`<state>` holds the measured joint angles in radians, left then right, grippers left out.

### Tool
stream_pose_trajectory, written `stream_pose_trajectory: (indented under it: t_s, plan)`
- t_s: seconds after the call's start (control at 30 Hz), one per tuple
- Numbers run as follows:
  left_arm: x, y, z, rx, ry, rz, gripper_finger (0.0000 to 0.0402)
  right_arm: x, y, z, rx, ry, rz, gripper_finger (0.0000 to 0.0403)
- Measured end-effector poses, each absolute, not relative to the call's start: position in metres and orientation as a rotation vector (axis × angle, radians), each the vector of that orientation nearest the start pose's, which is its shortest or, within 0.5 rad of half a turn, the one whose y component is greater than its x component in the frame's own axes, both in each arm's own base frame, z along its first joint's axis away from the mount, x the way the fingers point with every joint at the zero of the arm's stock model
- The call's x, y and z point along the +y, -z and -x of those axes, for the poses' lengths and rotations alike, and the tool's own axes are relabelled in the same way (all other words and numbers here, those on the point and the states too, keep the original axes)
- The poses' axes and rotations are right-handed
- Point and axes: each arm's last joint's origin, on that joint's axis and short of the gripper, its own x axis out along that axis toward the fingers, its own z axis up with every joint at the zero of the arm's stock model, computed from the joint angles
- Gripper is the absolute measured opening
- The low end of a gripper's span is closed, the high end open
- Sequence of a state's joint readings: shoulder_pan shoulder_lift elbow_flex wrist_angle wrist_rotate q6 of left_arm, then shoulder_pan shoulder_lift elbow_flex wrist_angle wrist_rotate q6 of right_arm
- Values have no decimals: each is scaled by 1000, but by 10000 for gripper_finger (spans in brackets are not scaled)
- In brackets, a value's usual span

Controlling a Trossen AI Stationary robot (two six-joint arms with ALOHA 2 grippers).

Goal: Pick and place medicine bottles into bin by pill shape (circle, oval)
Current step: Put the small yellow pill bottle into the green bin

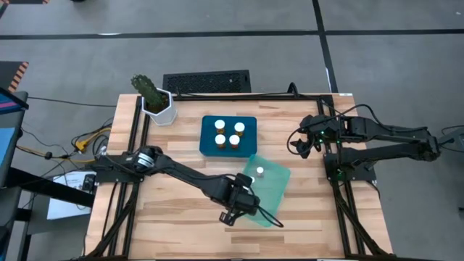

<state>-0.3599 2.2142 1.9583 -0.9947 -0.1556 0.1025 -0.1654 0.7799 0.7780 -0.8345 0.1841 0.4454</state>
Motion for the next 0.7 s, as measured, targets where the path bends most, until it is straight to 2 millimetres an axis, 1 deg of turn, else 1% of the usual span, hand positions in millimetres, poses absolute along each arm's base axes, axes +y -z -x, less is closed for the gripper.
stream_pose_trajectory:
  t_s: [0.23, 0.53, 0.7]
  plan:
    - [-155, -201, -439, 1248, 286, -451, 120, -29, -277, -139, 753, 510, -407, 333]
    - [-150, -198, -441, 1251, 309, -454, 120, -29, -277, -139, 753, 509, -404, 333]
    - [-151, -198, -441, 1250, 368, -445, 120, -29, -277, -139, 755, 508, -402, 333]
